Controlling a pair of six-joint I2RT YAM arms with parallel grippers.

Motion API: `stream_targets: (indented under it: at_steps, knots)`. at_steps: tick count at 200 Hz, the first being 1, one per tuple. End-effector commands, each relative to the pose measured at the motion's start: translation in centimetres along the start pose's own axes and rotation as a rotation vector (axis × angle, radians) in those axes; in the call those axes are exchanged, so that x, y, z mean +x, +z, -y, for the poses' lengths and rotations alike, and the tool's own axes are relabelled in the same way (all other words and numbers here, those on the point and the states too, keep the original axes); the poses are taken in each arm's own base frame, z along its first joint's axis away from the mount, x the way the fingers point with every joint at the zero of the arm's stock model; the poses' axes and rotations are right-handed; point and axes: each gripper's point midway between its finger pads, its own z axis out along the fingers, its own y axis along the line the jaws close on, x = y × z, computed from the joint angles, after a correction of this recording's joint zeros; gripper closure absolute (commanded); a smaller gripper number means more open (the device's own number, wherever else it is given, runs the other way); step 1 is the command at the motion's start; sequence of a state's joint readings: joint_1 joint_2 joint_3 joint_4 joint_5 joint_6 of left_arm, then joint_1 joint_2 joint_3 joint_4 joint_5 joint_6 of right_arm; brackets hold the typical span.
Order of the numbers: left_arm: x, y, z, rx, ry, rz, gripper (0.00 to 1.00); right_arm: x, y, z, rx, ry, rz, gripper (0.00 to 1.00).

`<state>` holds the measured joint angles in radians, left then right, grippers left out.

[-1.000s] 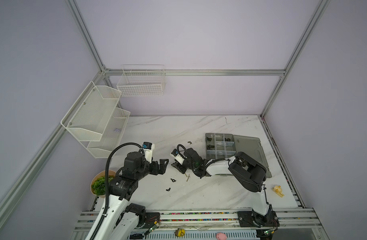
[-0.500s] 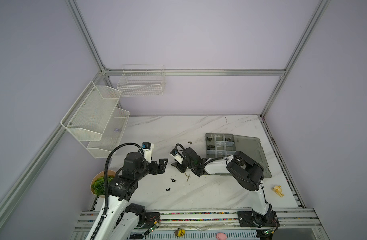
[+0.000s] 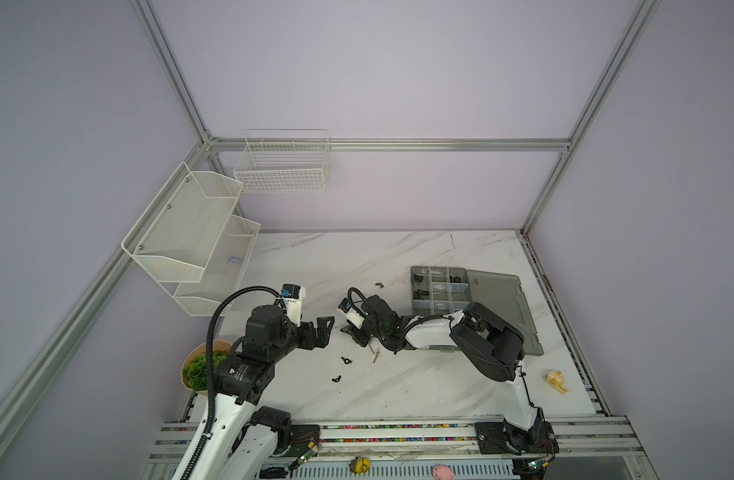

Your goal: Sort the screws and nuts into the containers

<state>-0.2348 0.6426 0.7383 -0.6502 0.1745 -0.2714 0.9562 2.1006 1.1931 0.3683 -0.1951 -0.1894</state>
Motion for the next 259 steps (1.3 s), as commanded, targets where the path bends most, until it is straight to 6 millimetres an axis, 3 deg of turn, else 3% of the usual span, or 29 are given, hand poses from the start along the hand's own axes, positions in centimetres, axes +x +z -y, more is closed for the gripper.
stream_targets:
  at_steps: [1, 41, 122, 163, 185, 228, 259]
  knots:
    - [-0.6, -0.3, -0.1, -0.005, -0.011, 0.034, 0.00, 0.4, 0.5, 0.0, 0.019, -0.023, -0.023, 0.65]
    - [-0.7, -0.4, -0.1, -0.007, -0.010, 0.041, 0.00, 0.6, 0.7, 0.2, 0.031, -0.019, -0.029, 0.65]
    - [-0.7, -0.6, -0.2, -0.011, -0.012, 0.047, 0.00, 1.1, 0.8, 0.2, 0.023, -0.031, -0.055, 0.78]
    - [-0.8, -0.8, -0.1, -0.008, -0.015, 0.059, 0.00, 0.3, 0.3, -0.3, -0.002, -0.035, -0.035, 0.92]
    - [-0.9, -0.9, -0.1, -0.007, -0.016, 0.065, 0.00, -0.6, -0.4, 0.0, 0.017, -0.031, -0.007, 0.94]
    - [-0.8, -0.8, 0.1, 0.007, -0.015, 0.061, 0.00, -4.6, -4.1, 2.3, 0.064, 0.051, 0.164, 0.96]
    - [-0.4, -0.2, 0.8, 0.049, -0.014, 0.024, 0.00, -7.5, -9.2, 7.1, 0.160, 0.156, 0.320, 0.98]
